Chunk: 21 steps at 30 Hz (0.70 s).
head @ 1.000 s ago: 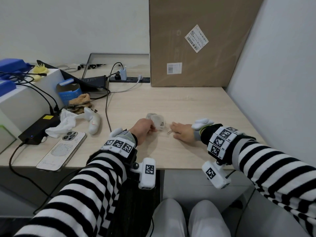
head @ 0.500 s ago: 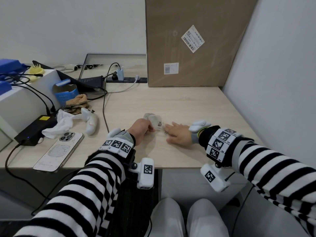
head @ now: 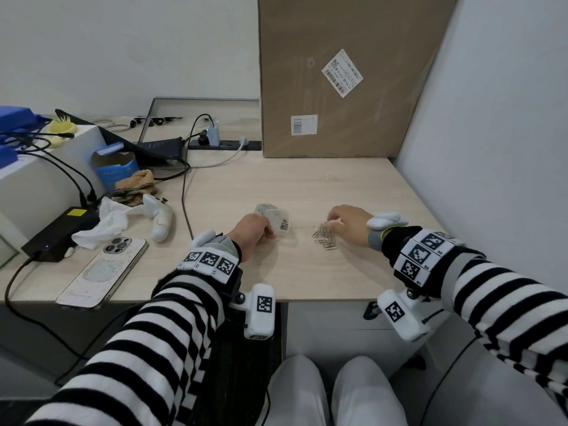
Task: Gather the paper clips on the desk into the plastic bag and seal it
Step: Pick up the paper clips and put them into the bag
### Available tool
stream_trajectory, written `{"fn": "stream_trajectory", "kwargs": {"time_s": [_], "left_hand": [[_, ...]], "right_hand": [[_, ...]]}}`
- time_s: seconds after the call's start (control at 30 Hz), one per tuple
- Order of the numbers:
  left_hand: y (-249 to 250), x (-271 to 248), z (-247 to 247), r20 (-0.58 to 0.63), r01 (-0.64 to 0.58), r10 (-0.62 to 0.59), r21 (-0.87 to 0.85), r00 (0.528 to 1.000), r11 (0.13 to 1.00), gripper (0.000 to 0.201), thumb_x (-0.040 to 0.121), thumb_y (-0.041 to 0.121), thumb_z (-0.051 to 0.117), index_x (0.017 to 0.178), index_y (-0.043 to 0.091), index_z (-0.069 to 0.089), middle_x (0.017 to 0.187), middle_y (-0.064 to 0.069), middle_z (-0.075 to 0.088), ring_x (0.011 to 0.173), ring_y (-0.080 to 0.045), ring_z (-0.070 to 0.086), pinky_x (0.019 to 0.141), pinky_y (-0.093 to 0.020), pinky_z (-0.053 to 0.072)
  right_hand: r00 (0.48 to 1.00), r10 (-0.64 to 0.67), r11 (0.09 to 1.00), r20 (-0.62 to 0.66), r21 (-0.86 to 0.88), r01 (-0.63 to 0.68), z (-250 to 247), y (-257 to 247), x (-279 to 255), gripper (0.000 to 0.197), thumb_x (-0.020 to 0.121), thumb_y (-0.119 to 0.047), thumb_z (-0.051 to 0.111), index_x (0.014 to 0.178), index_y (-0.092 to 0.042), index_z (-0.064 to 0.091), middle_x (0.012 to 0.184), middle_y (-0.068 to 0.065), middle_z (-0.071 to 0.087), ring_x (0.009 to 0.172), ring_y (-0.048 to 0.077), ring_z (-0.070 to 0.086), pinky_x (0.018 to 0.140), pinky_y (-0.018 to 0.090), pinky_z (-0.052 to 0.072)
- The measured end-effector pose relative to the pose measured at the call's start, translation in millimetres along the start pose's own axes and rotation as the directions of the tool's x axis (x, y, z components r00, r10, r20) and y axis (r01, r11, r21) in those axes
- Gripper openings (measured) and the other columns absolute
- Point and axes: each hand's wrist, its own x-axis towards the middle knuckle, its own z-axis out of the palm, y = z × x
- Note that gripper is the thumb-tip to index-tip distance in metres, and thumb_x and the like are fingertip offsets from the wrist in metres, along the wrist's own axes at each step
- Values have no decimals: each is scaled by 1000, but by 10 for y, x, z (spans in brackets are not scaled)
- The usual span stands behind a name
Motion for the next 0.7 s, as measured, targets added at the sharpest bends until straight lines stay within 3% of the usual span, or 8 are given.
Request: {"fn": "stream_trajectory", "kwargs": {"time_s": [0.1, 0.17, 0.23, 0.37, 0.47, 0.53, 0.6, 0.7], "left_hand": [[-5, 13, -1, 0, 10, -10, 7, 1000, 1000, 27, 83, -4, 37, 60, 6, 48, 37, 1, 52, 33, -7, 45, 41, -18, 32], [-11, 18, -1, 2, 12, -12, 7, 1000, 1000, 27, 83, -3, 37, 60, 6, 48, 33, 4, 52, 40, -11, 45, 40, -18, 32], [-16, 18, 0, 7, 6, -6, 9, 1000, 1000, 28, 83, -3, 37, 59, 7, 48, 33, 4, 51, 47, -15, 43, 41, -18, 32], [-25, 5, -3, 18, -9, 9, 12, 1000, 1000, 30, 84, -3, 37, 58, 6, 49, 43, -3, 52, 50, -17, 41, 47, -21, 32], [-31, 6, -2, 21, -20, 20, 17, 1000, 1000, 30, 84, -3, 37, 59, 6, 48, 41, 0, 52, 50, -16, 41, 48, -22, 32], [-29, 8, 1, 21, -22, 21, 25, 1000, 999, 30, 84, -3, 37, 58, 7, 48, 34, 5, 50, 49, -16, 40, 47, -21, 32], [-28, 13, -2, 23, -27, 26, 32, 999, 999, 31, 84, -3, 36, 57, 7, 48, 34, 5, 50, 48, -15, 40, 44, -19, 33], [-24, 5, 1, 31, -25, 23, 41, 999, 999, 31, 84, -2, 36, 57, 8, 47, 34, 5, 49, 41, -11, 42, 43, -18, 33]], "right_hand": [[988, 150, 972, -44, 187, -140, -33, 78, 6, 33, 96, -30, 44, 75, -8, 57, 85, 18, 69, 70, 25, 62, 63, 29, 45], [974, 206, 902, 98, 367, -228, 17, 83, -9, 40, 96, -31, 45, 63, -11, 54, 67, 10, 65, 55, 20, 62, 52, 23, 47], [962, 184, 854, 204, 451, -259, 97, 55, -27, 42, 97, -31, 45, 61, -11, 53, 62, 5, 62, 50, 15, 61, 48, 20, 46], [985, 127, 849, 119, 501, -170, 220, -11, 26, 31, 95, -26, 49, 68, -11, 53, 70, 10, 63, 60, 23, 58, 56, 27, 47], [993, 116, 948, -34, 301, -100, 212, 23, 85, 22, 89, -37, 57, 85, -16, 53, 88, 3, 62, 79, 21, 57, 72, 33, 44], [996, 77, 988, -55, 135, -69, 184, 75, 102, 40, 81, -48, 64, 107, -20, 53, 110, 3, 55, 96, 22, 55, 82, 35, 43], [998, 55, 998, 43, -9, -55, 163, 125, 118, 73, 73, -55, 69, 133, -26, 41, 130, 5, 44, 118, 27, 47, 98, 42, 41], [989, 50, 998, 138, -54, -43, 184, 178, 169, 90, 70, -57, 71, 145, -32, 26, 143, 5, 35, 132, 31, 36, 108, 46, 34]]}}
